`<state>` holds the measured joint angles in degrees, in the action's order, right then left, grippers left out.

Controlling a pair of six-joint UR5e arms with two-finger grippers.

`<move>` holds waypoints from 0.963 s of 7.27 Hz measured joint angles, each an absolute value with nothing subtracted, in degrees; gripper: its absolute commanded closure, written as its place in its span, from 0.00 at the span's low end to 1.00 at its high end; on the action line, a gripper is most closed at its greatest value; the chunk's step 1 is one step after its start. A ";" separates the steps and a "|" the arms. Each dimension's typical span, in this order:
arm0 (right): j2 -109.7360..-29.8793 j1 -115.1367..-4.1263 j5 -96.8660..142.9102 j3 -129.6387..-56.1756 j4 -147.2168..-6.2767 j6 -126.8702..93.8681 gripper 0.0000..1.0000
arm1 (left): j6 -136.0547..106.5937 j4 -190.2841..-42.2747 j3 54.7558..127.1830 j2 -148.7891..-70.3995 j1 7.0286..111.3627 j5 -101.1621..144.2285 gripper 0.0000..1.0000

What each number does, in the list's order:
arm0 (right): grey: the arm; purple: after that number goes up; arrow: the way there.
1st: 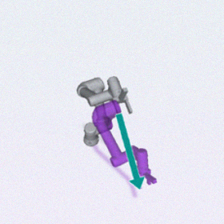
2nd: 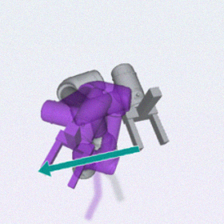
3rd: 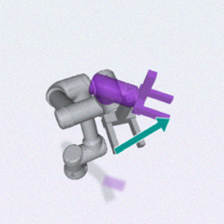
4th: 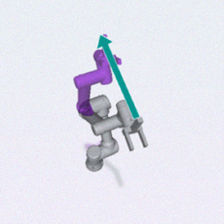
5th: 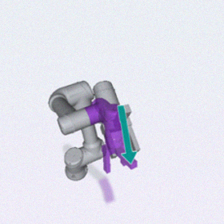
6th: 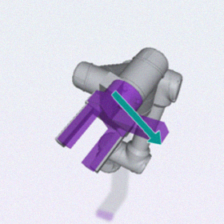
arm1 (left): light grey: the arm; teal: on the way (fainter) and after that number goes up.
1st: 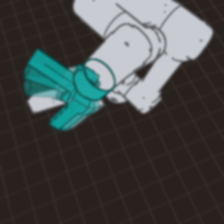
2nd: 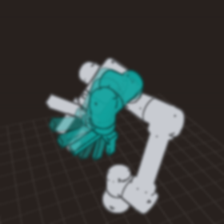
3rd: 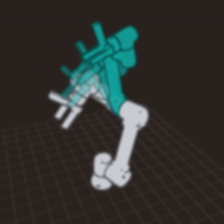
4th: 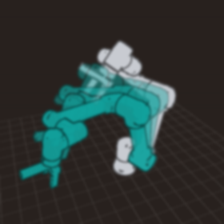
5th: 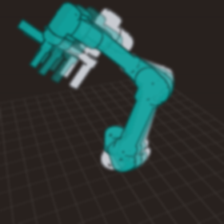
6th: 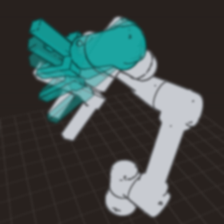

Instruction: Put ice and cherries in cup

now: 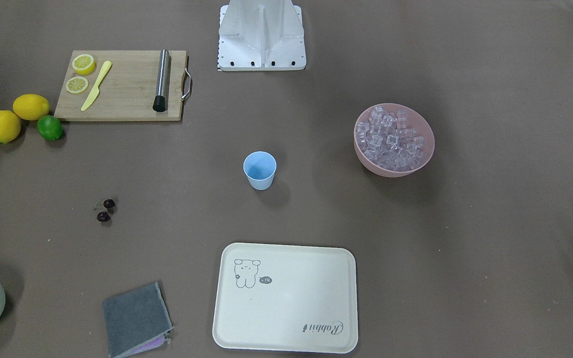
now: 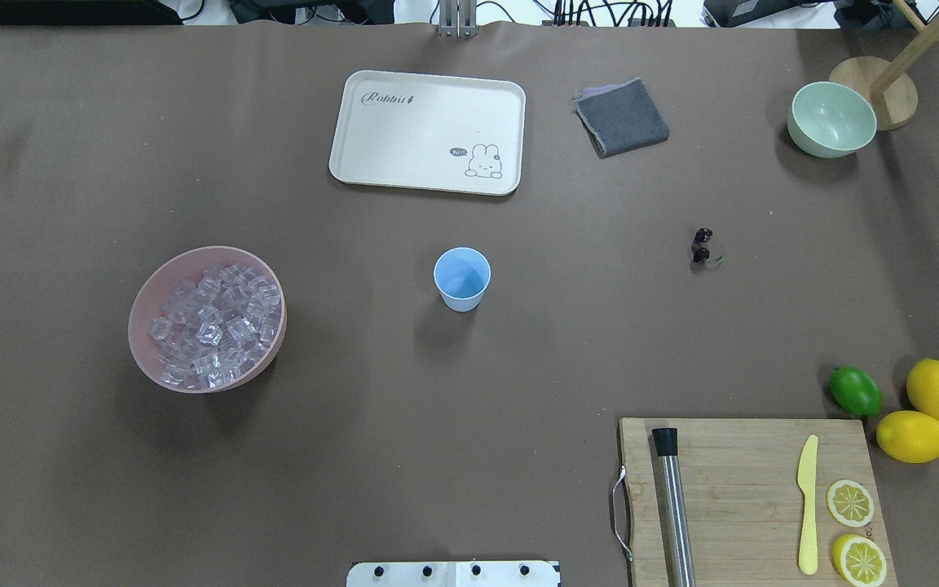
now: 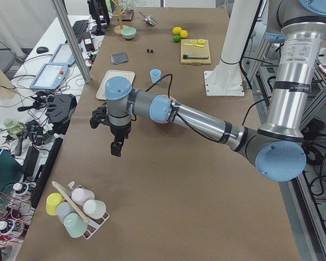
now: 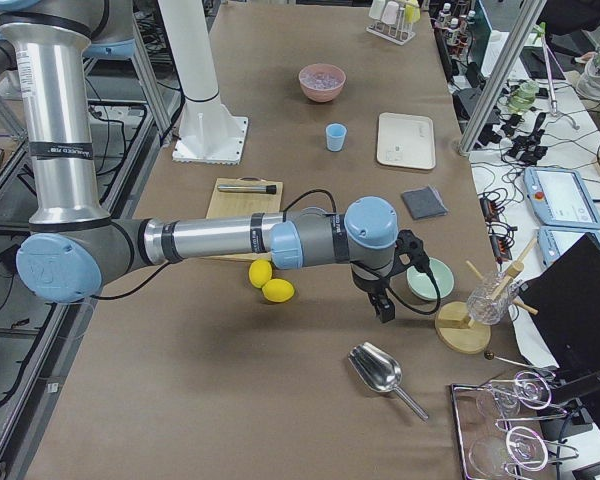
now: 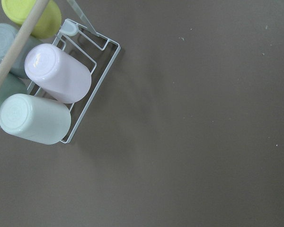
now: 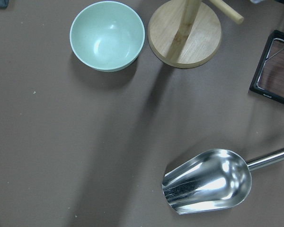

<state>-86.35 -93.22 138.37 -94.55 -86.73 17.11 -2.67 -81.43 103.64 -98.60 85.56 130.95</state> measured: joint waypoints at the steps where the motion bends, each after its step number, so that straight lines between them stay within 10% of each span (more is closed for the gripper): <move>1: -86.86 -93.07 138.54 -94.95 -86.72 16.96 0.01 | -4.15 -80.56 105.59 -99.04 82.68 131.51 0.02; 7: -89.59 -92.41 138.91 -96.66 -86.79 16.87 0.01 | -29.67 -80.17 109.59 -112.24 63.04 130.51 0.03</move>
